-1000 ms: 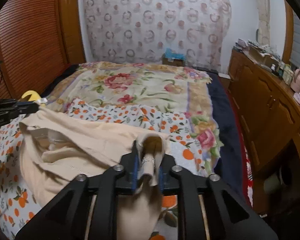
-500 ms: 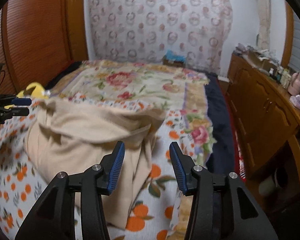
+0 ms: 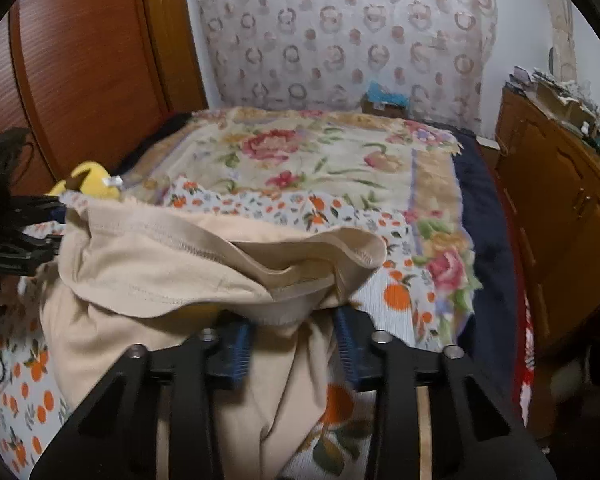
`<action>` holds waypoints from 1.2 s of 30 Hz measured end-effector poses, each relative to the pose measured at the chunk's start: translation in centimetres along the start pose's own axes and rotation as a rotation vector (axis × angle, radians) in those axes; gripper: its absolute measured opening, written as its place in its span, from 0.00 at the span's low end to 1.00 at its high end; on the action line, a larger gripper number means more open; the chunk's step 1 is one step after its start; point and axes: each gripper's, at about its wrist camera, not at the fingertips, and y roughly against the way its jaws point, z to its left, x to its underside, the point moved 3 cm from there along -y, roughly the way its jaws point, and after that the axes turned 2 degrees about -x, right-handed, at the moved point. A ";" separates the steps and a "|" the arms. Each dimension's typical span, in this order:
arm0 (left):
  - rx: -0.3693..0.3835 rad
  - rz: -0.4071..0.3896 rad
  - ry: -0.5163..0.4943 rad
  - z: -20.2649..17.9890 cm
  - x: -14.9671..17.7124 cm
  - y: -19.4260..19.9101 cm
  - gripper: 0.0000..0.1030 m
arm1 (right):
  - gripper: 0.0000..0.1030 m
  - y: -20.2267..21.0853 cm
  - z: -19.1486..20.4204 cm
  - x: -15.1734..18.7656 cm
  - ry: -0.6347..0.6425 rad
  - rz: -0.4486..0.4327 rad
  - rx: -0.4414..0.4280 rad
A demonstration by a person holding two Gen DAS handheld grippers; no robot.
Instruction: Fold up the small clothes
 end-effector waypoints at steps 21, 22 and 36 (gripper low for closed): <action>-0.057 -0.014 0.078 2.6 0.3 -0.1 0.49 | 0.50 1.3 -0.4 -1.4 -0.054 -0.009 0.175; -0.055 -0.004 0.070 2.2 0.4 -0.3 0.49 | 0.50 1.1 0.0 -1.1 -0.053 0.000 0.173; -0.018 0.063 0.052 1.0 0.7 -2.7 0.50 | 0.56 -1.9 -0.8 0.8 -0.146 0.079 0.141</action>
